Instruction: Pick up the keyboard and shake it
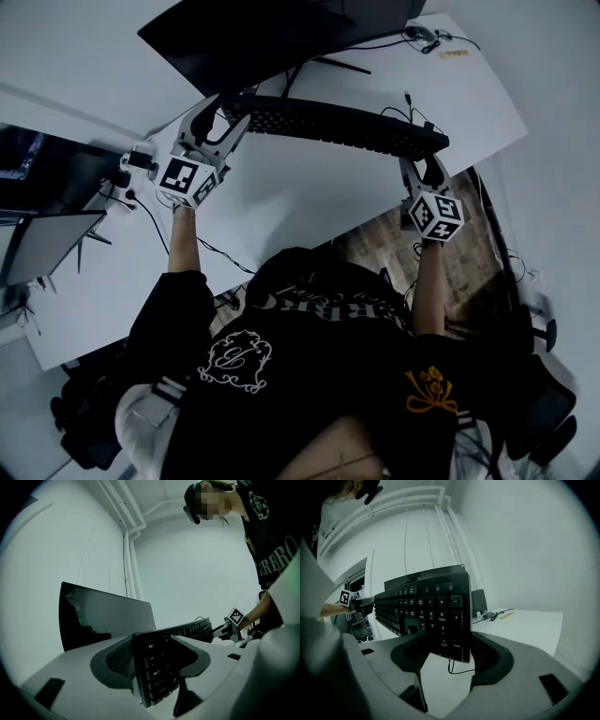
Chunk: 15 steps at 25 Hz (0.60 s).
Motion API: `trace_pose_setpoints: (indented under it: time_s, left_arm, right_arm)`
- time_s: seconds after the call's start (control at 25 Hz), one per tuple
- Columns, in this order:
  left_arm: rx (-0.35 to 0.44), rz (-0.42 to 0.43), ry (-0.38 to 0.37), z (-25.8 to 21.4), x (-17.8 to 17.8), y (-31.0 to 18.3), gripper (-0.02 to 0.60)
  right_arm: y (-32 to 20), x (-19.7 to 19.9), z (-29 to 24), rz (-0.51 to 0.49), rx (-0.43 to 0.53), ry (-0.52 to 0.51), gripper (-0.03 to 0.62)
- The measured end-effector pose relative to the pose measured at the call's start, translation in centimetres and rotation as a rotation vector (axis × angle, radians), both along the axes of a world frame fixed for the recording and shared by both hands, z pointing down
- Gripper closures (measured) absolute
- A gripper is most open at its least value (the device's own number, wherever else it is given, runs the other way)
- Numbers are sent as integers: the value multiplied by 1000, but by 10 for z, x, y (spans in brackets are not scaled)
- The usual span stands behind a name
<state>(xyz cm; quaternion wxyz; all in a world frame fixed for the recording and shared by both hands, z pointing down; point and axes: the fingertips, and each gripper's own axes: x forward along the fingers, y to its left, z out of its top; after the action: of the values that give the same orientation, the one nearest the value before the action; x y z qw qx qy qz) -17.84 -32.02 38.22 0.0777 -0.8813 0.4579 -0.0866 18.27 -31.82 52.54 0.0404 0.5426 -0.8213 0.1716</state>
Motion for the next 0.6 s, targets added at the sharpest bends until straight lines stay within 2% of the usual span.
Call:
trace_pose_setpoints:
  time_s: [0.16,0.28,0.6]
  left_arm:
    - [5,0,-8,-1,2,1,328]
    - [-23,-2,7,3,4,-1,328]
    - [-208,-4,53,41,8,-17,328]
  right_arm:
    - [2,2,-1,4,1,12,319]
    - [4,5,0,0,-22,11,319]
    - [11,14,21,-4,-141,36,321]
